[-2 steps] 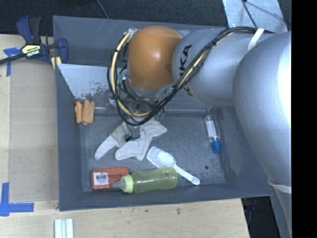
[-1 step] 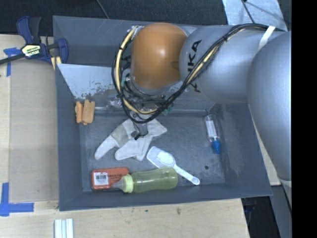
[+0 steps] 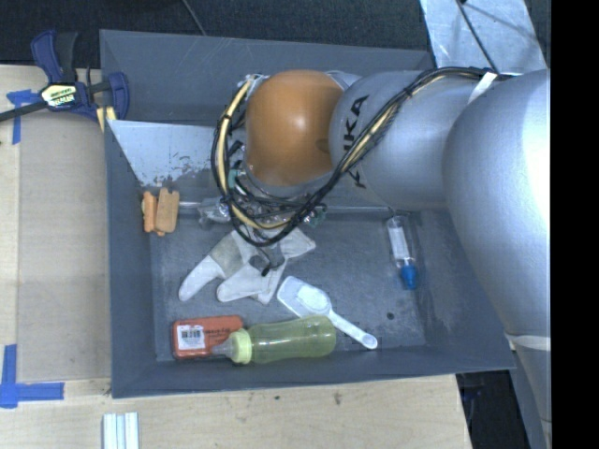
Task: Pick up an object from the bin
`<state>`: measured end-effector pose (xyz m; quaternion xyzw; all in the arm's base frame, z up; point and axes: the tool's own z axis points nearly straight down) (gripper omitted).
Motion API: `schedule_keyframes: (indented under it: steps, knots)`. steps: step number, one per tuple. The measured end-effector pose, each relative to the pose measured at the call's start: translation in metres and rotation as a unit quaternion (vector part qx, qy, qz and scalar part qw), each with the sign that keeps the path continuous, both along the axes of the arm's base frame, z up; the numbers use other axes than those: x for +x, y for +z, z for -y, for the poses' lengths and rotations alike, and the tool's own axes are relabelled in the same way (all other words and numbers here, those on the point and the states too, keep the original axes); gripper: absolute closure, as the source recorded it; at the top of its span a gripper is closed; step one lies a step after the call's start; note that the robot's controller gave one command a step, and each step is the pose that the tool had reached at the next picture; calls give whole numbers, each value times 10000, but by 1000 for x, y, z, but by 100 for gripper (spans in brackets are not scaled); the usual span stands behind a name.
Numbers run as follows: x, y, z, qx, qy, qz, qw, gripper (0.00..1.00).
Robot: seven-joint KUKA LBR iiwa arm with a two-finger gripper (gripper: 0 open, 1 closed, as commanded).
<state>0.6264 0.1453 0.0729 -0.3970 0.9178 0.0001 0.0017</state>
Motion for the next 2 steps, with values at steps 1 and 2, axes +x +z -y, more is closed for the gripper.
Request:
schedule_keyframes:
  steps: [1,2]
  knots:
    - [0,1,12,8,-98,-4,10000,100]
    - [0,1,12,9,-100,-4,9999,100]
